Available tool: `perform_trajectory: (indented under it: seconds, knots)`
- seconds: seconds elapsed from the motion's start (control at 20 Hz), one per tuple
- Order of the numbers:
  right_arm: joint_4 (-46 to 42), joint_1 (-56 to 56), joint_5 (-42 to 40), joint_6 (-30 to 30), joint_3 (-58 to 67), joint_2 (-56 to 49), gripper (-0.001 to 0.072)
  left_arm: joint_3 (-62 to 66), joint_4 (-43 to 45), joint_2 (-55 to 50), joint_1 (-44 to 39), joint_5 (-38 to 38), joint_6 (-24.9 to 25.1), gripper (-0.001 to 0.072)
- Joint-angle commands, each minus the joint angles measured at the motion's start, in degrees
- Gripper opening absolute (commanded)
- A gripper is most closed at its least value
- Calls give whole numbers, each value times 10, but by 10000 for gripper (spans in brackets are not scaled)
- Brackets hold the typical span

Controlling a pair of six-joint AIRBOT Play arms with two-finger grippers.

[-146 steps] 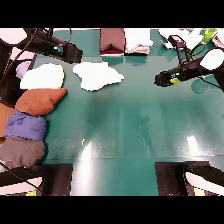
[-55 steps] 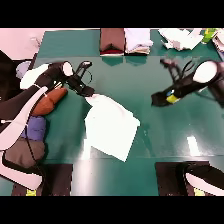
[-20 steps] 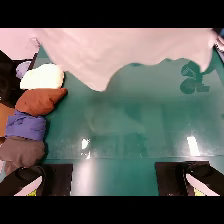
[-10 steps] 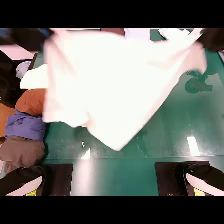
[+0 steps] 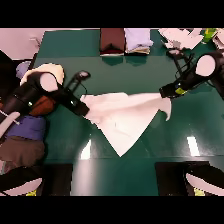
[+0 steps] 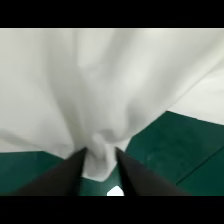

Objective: Fold the shirts.

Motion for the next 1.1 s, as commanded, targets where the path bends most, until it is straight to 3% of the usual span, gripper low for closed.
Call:
perform_trajectory:
  seconds: [0.0,0.25,0.45,0.75,1.0,1.05]
  knots:
    - [1,1,-16,1,-24,5,15,-23,2,-2,-20,-9,-1,573]
    - [1,1,-19,1,-24,24,15,113,12,-2,97,-28,-9,567]
    - [1,1,-22,0,-24,25,15,98,72,-43,184,-13,-62,568]
    - [30,4,-28,-1,-24,0,15,68,34,-179,181,24,-92,568]
    - [30,16,-45,-1,-24,-2,15,67,-18,-221,178,50,-96,566]
    - [30,16,-45,-1,-24,-2,15,67,-20,-224,178,49,-96,536]
